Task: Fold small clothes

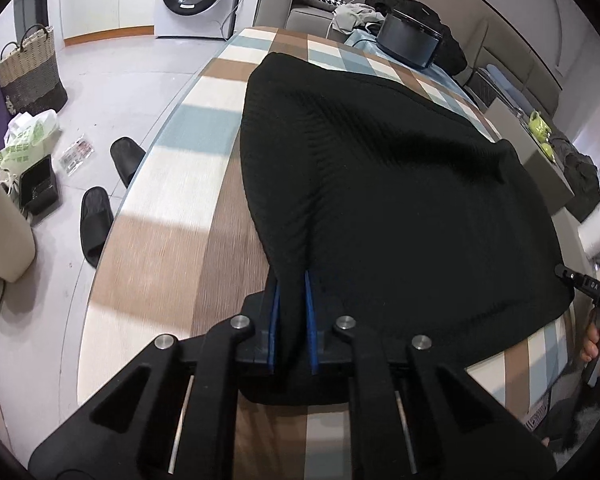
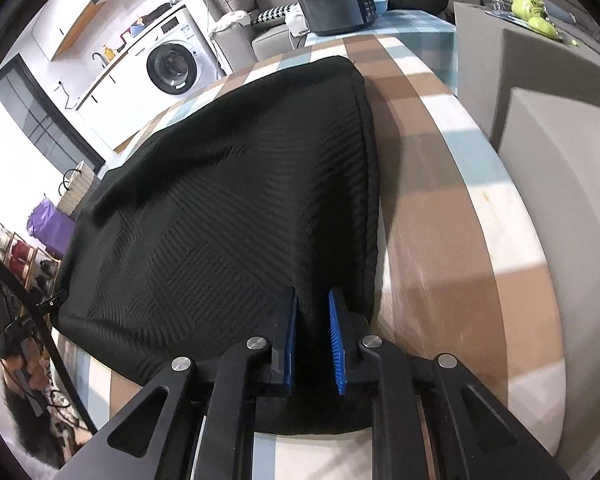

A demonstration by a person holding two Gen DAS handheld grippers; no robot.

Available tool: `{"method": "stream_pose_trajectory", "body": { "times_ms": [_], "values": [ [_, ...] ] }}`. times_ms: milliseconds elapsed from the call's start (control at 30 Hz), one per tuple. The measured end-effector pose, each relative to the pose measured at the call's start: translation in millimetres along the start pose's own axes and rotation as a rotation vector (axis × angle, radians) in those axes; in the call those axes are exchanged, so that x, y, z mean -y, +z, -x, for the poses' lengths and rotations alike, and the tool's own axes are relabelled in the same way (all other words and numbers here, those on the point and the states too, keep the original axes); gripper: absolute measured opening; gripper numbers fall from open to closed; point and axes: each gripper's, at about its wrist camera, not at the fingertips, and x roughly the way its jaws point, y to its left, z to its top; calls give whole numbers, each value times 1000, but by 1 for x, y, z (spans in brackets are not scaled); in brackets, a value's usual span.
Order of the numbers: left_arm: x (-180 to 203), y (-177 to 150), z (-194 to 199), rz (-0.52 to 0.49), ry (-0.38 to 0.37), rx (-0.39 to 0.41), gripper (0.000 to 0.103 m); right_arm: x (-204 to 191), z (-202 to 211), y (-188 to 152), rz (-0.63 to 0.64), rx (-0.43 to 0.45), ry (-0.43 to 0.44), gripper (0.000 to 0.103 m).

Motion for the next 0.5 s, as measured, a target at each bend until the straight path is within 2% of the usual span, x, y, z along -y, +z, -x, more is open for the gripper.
{"method": "stream_pose_trajectory", "body": {
  "times_ms": [200, 333, 400, 433, 467, 500],
  "values": [
    [0, -33, 27, 7, -15, 10, 10, 6, 11, -12, 4, 5, 12, 16],
    [-6, -29, 43, 35, 9, 14, 20, 7, 17, -6, -25, 55, 33, 20],
    [-12, -15, 49, 43, 27, 41, 26, 5, 26, -2, -34, 103, 45, 28],
    [-15, -8, 53, 43, 39, 58, 36, 4, 30, 1, -37, 129, 52, 38],
    [-18, 1, 55, 43, 44, 71, 41, 3, 34, 4, -40, 155, 63, 44],
    [-19, 11, 58, 43, 50, 95, 41, 2, 39, 9, -44, 184, 72, 44]
  ]
}}
